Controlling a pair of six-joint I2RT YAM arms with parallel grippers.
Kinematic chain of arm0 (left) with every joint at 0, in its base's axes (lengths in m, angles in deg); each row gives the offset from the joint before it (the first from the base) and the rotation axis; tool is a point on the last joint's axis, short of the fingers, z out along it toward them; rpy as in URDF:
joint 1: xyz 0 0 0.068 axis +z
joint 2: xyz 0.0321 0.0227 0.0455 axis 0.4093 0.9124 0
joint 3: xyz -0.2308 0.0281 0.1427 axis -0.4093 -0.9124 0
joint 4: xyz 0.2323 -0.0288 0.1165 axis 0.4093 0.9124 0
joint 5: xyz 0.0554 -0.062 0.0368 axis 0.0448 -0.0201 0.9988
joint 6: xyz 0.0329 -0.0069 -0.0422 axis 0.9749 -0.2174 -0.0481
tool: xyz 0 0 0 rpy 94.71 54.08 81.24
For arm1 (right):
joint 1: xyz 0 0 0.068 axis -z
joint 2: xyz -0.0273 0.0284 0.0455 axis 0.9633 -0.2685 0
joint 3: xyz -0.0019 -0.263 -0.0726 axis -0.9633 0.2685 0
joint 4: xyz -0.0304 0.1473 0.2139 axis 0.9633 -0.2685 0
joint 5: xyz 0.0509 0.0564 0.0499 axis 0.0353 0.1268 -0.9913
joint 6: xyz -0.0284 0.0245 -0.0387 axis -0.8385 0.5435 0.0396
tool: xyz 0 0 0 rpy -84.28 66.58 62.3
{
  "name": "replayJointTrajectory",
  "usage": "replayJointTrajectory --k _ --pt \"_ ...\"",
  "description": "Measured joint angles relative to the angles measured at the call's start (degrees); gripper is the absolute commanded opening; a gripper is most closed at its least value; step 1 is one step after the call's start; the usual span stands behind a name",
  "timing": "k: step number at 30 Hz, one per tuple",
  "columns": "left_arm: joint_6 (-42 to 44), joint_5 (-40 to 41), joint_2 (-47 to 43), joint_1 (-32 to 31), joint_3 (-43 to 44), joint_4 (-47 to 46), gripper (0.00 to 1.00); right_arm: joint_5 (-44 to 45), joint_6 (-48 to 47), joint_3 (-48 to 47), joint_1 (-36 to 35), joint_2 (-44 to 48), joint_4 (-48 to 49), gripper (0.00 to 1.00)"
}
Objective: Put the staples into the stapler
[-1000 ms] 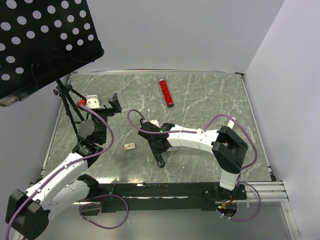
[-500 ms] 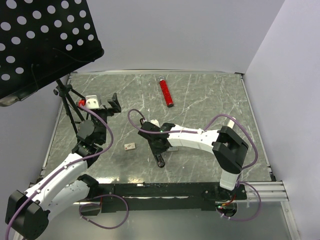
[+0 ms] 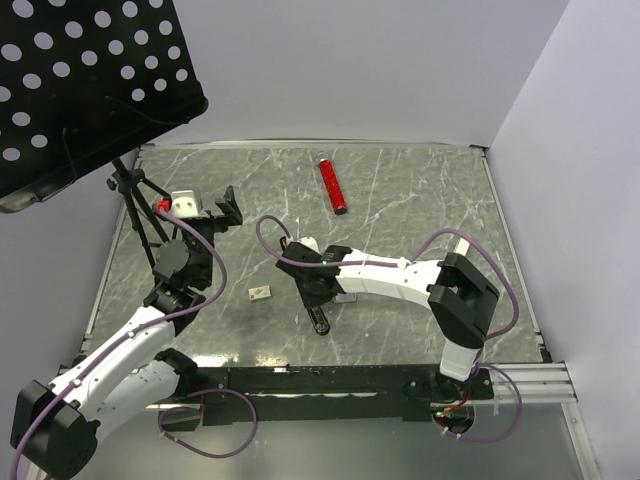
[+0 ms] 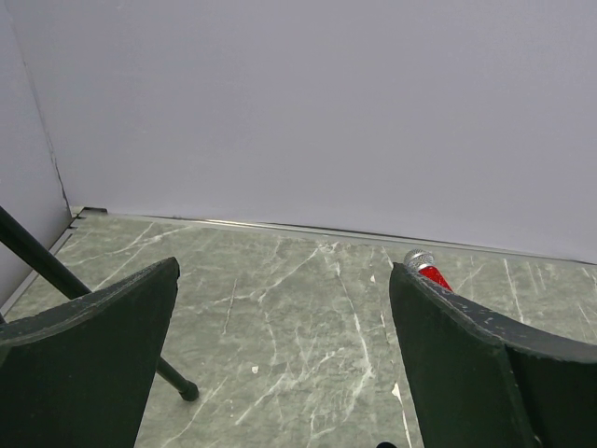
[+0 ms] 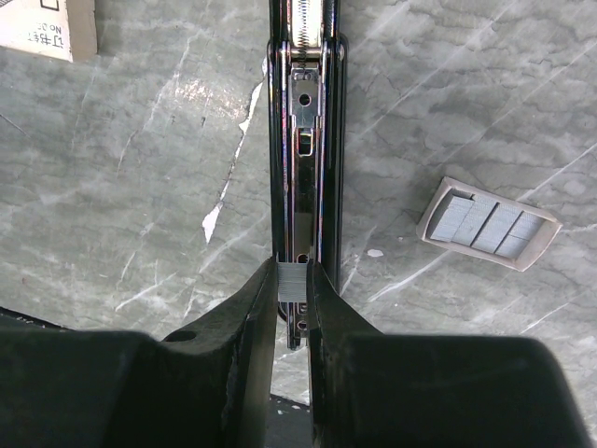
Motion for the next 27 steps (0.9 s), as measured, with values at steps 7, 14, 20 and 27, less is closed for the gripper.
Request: replayJointTrajectory --k 7,14,20,27 --pt "0.0 0.0 0.0 0.0 0.0 0.0 0.99 0.0 0.0 0.0 0.0 0.0 0.0 0.11" --pt "0.0 0.0 0.0 0.0 0.0 0.0 0.99 0.0 0.0 0.0 0.0 -0.5 -0.2 0.11" --pt "0.0 0.0 0.0 0.0 0.0 0.0 0.99 0.1 0.0 0.0 0.0 -0.7 -0.4 0.11" --pt "0.0 0.0 -0.1 0.0 0.0 0.0 1.0 0.1 0.0 0.0 0.0 -0.7 -0.4 0.1"
